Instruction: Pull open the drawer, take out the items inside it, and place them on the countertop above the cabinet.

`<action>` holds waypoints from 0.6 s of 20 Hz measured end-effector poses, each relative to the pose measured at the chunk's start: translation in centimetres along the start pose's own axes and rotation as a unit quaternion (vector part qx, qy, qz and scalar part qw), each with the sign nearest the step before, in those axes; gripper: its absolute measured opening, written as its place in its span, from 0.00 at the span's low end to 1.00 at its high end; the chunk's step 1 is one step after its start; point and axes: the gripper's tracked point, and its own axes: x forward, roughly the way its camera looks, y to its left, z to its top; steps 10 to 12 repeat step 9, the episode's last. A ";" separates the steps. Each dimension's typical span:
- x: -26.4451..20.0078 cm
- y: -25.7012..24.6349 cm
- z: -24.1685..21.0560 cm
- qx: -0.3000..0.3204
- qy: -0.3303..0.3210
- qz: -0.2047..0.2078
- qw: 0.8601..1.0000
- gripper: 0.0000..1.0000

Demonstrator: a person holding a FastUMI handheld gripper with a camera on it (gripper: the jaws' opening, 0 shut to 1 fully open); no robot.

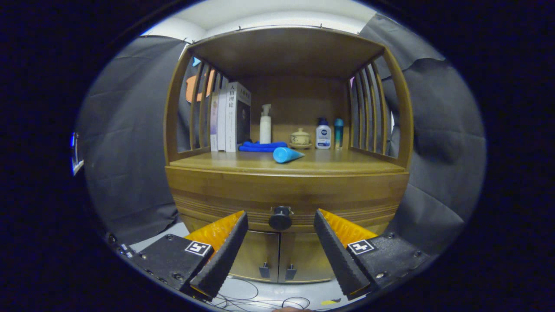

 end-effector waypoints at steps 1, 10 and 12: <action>-1.3 -0.1 0.4 0.000 -0.008 -0.001 1.000 0.99; -10.7 -1.0 3.8 0.005 -0.064 0.010 0.998 0.99; -10.7 -1.0 3.8 0.005 -0.064 0.010 0.998 0.99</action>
